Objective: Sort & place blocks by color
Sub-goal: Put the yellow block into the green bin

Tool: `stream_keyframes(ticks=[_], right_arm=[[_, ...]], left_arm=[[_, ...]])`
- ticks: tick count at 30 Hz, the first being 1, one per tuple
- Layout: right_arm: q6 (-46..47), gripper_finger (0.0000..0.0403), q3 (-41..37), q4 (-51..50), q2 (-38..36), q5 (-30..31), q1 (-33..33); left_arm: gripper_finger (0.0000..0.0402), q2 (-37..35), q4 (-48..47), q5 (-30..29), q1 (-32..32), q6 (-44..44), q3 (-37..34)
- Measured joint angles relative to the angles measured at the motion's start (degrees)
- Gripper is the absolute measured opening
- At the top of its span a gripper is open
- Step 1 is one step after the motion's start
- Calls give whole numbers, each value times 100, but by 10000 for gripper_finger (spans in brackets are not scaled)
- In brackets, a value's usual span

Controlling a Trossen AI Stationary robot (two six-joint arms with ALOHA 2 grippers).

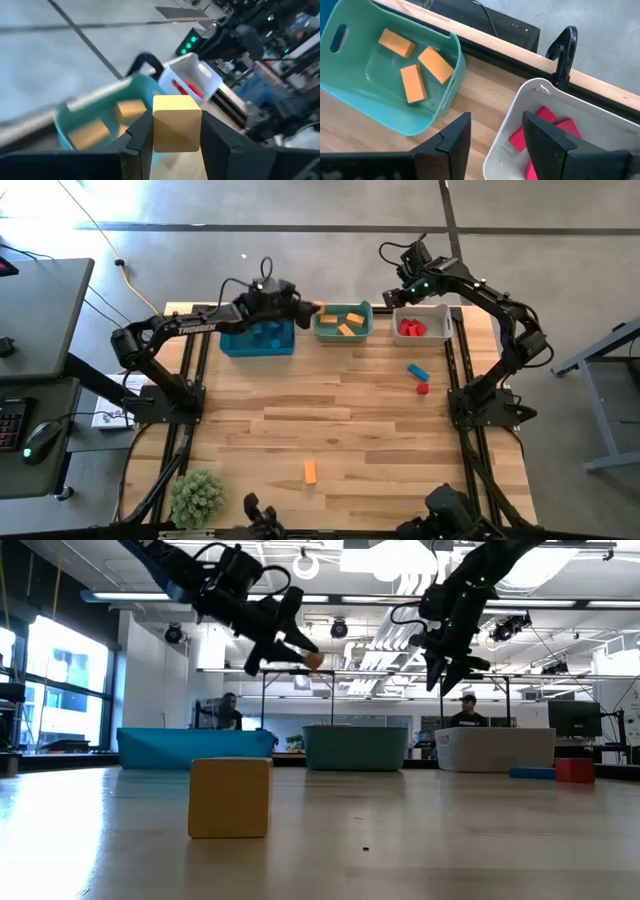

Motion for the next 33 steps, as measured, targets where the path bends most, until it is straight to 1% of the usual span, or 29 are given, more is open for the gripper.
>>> stream_keyframes(ticks=[4,8,11,15,16,22,29,33], right_arm=[[211,165,0,81,0,-2,0],[507,165,0,175,0,0,0],[674,165,0,181,0,0,0],[847,165,0,179,0,0,0],[894,165,0,181,0,1,0],[1097,165,0,184,0,113,0],[1099,165,0,192,0,376,85],[1199,165,0,182,0,348,200]], left_arm=[[99,7,-875,-13,270,762,586],[99,131,-1301,-15,495,1177,841],[99,376,-1302,12,548,1337,929],[99,823,-1289,426,494,1349,1126],[99,937,-1293,452,457,1354,1164],[99,1503,-1355,461,306,1772,1401],[99,1872,-1367,412,255,1803,1471],[124,2062,-1466,396,264,1803,1471]])
